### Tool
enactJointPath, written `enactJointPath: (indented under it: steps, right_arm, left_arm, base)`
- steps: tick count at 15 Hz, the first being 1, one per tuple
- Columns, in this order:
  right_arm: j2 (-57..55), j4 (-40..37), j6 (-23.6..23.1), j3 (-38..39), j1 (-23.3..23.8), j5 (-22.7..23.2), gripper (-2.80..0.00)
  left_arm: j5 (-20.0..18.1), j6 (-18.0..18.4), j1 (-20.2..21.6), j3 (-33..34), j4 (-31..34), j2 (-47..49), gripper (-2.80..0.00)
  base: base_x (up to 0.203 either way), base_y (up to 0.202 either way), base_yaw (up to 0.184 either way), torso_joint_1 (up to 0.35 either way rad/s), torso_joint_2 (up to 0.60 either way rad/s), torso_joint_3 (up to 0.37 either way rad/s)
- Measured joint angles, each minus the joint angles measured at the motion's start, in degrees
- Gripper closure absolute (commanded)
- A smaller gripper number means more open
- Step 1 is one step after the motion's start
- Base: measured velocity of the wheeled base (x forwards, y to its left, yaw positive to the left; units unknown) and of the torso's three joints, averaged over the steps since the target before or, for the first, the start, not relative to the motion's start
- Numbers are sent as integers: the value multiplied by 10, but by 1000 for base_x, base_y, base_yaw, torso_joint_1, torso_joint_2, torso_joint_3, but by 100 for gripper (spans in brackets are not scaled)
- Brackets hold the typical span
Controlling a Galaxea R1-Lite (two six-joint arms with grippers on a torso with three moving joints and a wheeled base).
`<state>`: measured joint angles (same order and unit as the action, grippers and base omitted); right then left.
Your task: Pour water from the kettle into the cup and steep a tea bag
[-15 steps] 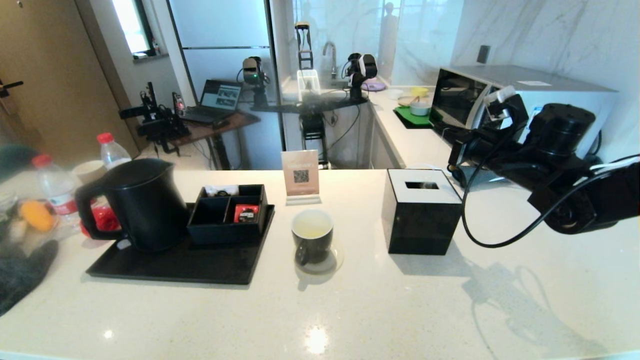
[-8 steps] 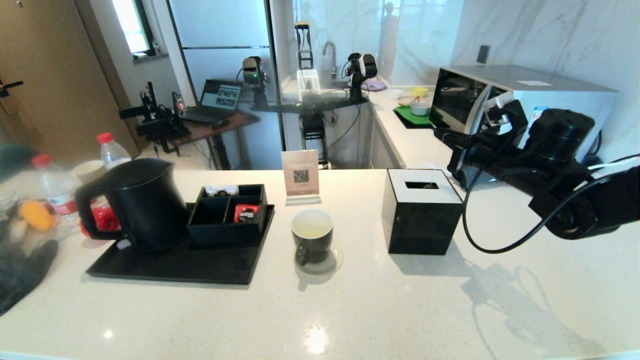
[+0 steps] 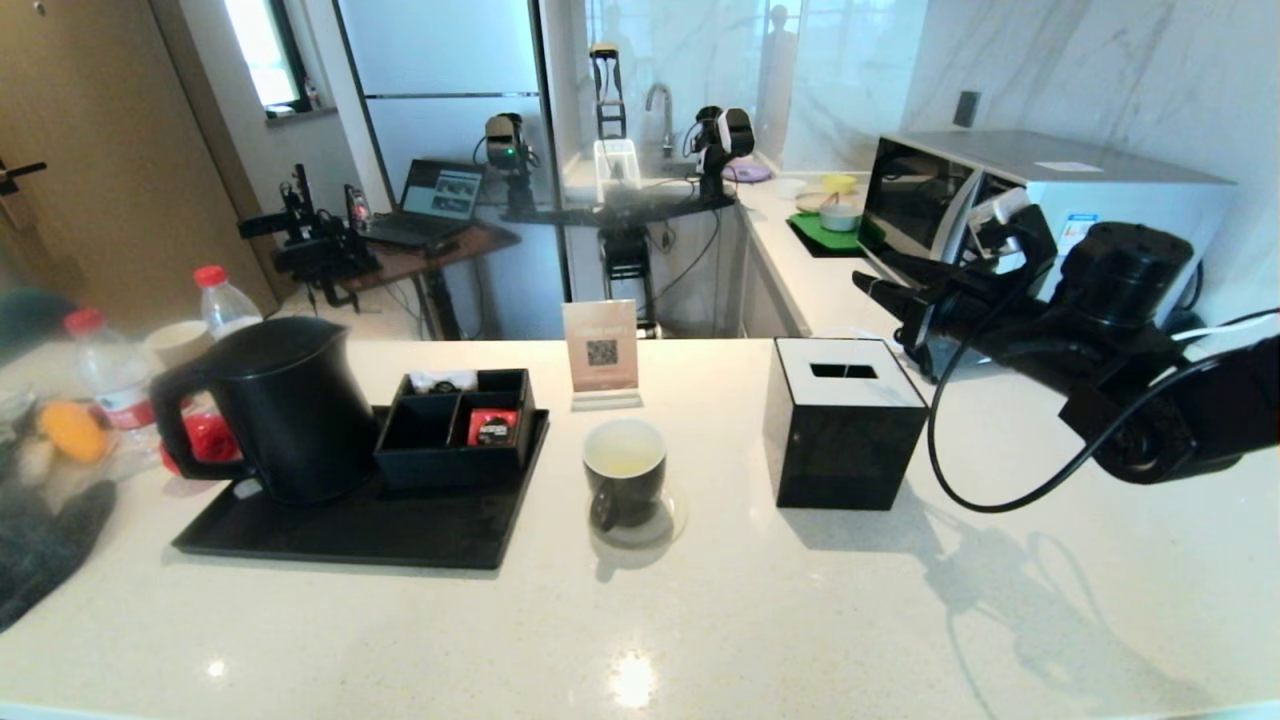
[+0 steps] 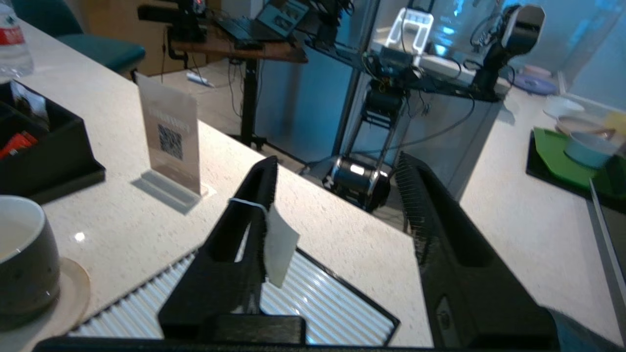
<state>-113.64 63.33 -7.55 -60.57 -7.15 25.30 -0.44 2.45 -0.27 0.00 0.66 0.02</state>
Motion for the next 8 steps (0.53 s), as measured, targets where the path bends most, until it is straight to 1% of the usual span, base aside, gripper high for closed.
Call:
enactJointPath:
  steps: [2, 4, 5, 8]
  right_arm:
    - [-1, 3, -18, 18, 18, 0, -280]
    - [-2, 5, -59, 44, 47, 7, -280]
    - [-1, 6, -72, 53, 60, 14, -280]
    - [-1, 5, -100, 61, 80, 17, -280]
  left_arm:
    - [0, 0, 0, 0, 0, 0, 0]
    - [0, 0, 0, 0, 0, 0, 0]
    - [0, 0, 0, 0, 0, 0, 0]
    - [0, 0, 0, 0, 0, 0, 0]
  base:
    - [0, 0, 0, 0, 0, 0]
    - [0, 0, 0, 0, 0, 0]
    - [0, 0, 0, 0, 0, 0]
    - [0, 0, 0, 0, 0, 0]
